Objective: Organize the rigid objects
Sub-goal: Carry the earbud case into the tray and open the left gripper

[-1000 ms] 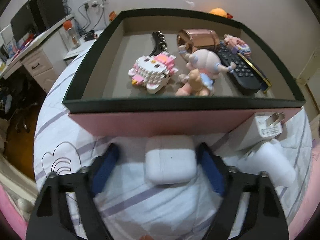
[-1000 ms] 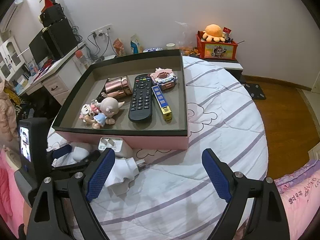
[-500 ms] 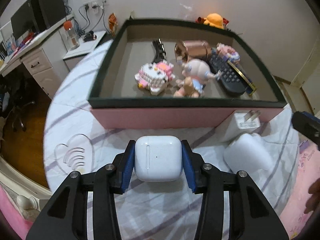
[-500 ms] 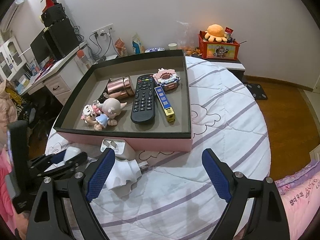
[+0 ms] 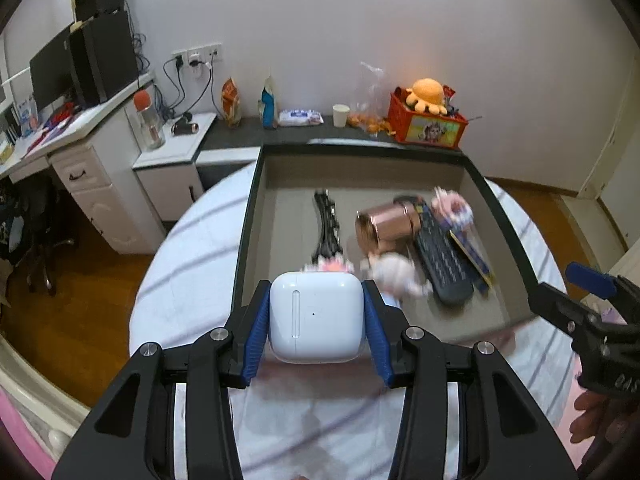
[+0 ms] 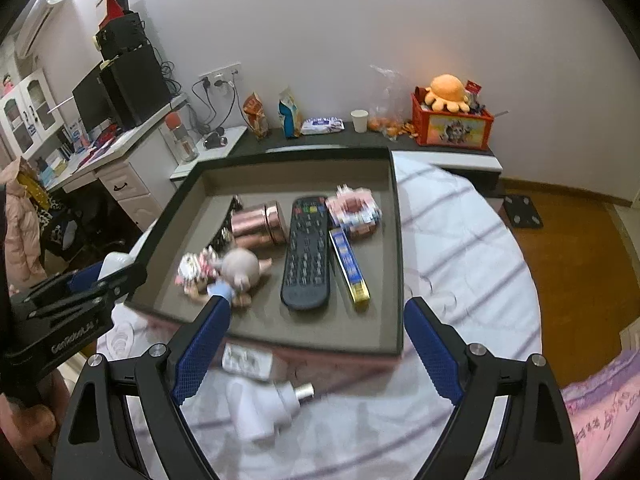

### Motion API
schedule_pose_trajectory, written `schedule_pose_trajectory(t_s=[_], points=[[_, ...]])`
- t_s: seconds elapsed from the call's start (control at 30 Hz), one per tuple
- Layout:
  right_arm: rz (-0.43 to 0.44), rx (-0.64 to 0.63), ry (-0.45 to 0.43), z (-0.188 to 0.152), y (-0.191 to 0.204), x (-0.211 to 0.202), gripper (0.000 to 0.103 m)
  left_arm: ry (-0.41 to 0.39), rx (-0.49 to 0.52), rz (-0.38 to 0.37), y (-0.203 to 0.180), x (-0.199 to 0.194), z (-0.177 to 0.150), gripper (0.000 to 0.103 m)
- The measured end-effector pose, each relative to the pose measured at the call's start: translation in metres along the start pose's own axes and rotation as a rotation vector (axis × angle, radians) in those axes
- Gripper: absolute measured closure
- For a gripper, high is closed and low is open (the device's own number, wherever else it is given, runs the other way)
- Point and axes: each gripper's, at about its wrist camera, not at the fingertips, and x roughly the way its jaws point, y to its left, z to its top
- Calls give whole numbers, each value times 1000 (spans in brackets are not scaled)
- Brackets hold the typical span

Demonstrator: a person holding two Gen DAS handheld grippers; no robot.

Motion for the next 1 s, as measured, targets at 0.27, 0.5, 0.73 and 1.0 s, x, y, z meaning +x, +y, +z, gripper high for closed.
schedule_pose_trajectory(t_s=[0.27, 0.5, 0.73, 1.0], points=[[-5, 1, -20, 42, -3, 29, 13, 36, -16, 5, 8, 65, 51, 58], [-16, 23, 7, 54, -15, 58, 13, 135, -12, 27, 11, 122, 64, 58], [-16, 33, 23, 53, -19, 66, 13, 147, -10, 39, 9, 130, 63, 47], [-20, 28, -1, 46, -14, 43, 13, 17, 18, 37, -1, 79, 57, 0]])
